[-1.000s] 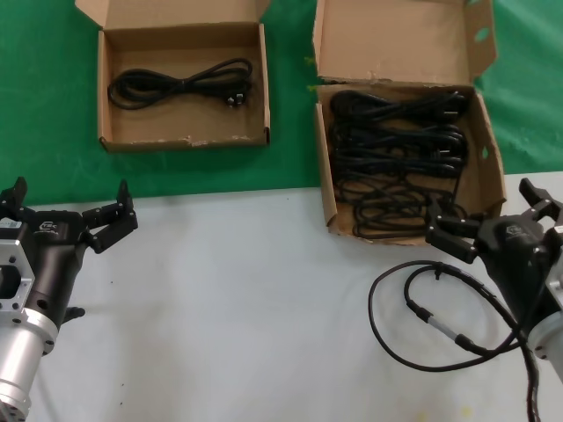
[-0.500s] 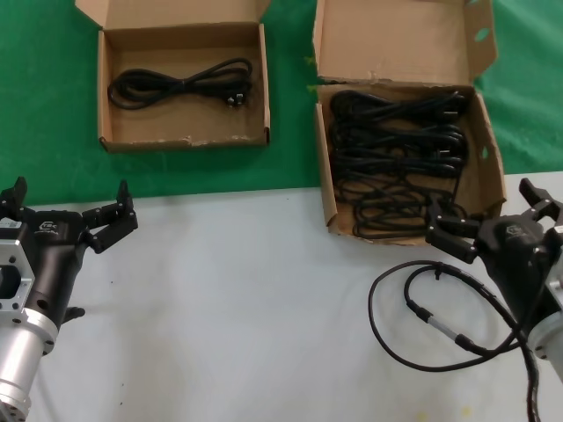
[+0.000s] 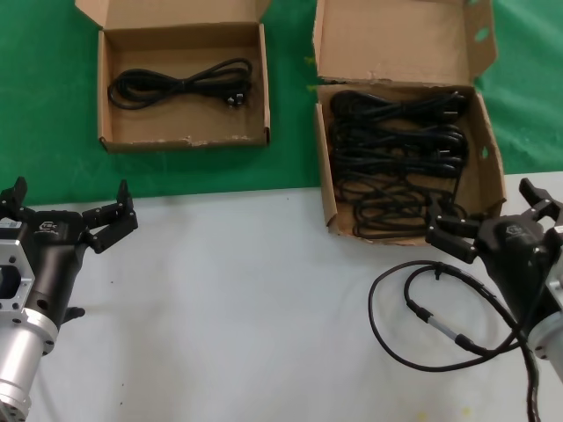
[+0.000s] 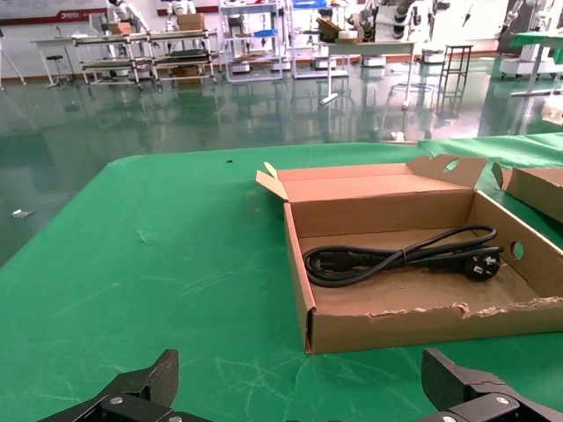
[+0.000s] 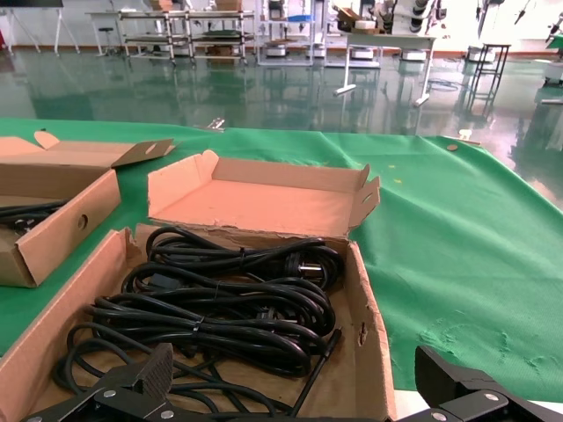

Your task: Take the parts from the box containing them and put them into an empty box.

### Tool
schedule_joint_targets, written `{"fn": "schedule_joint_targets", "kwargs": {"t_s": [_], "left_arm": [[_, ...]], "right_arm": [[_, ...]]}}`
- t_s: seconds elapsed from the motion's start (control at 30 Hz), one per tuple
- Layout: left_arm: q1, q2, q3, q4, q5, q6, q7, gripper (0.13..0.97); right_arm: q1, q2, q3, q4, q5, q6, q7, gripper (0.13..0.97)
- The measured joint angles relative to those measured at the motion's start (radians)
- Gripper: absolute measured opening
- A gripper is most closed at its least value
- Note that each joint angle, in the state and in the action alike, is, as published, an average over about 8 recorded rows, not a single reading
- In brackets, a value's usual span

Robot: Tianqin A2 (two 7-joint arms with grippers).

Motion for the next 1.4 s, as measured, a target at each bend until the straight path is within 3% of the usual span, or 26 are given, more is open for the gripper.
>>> {"fn": "schedule_joint_targets", "kwargs": {"t_s": [1.4], "left_arm": [[0.000, 0.000, 0.000, 0.000, 0.000, 0.000, 0.000, 0.966]], "right_arm": [[0.000, 0.000, 0.000, 0.000, 0.000, 0.000, 0.000, 0.966]]}}
